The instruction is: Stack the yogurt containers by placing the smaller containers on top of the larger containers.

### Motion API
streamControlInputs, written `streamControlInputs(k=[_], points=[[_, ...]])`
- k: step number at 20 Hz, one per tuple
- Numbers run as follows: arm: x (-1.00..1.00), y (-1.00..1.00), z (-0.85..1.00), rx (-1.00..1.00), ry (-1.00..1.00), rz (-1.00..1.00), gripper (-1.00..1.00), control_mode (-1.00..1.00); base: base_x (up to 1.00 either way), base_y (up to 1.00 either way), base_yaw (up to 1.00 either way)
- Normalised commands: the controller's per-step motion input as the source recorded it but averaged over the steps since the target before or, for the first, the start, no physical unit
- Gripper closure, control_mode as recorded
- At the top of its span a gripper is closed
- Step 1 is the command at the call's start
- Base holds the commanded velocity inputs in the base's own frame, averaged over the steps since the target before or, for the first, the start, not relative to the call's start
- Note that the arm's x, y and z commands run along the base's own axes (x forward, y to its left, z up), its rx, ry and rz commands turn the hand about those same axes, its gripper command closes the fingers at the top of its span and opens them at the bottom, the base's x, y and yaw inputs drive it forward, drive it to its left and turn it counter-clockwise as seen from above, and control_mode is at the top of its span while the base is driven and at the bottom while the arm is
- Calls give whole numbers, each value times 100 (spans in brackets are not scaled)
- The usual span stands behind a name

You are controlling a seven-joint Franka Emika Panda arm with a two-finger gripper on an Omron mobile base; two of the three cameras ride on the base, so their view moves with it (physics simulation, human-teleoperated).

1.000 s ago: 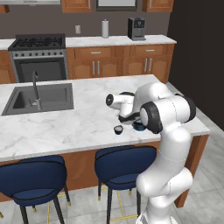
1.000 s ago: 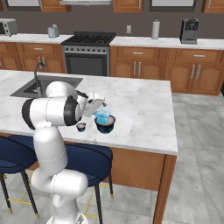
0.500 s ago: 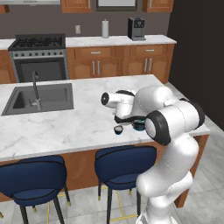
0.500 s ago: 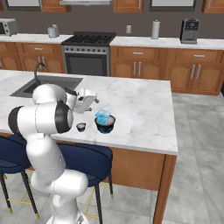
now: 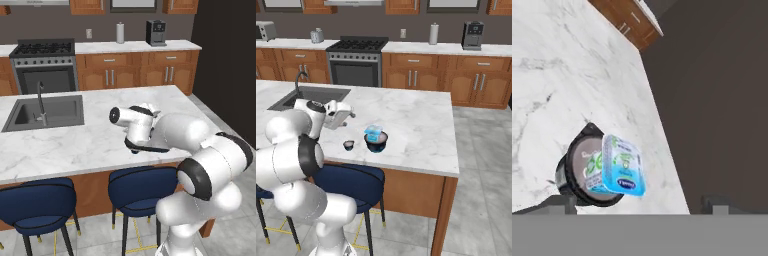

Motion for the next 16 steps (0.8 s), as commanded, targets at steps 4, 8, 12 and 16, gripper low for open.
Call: streamControlInputs(k=[4,8,12,16], points=[[-68,26,44,14,-4,-1,-100,-100,0,0,0],[-70,21,33,20,0,0,-100,-100,0,0,0],[-78,15,23,21,0,0,-100,-100,0,0,0],[-75,10,16,20,0,-1,-100,-100,0,0,0]])
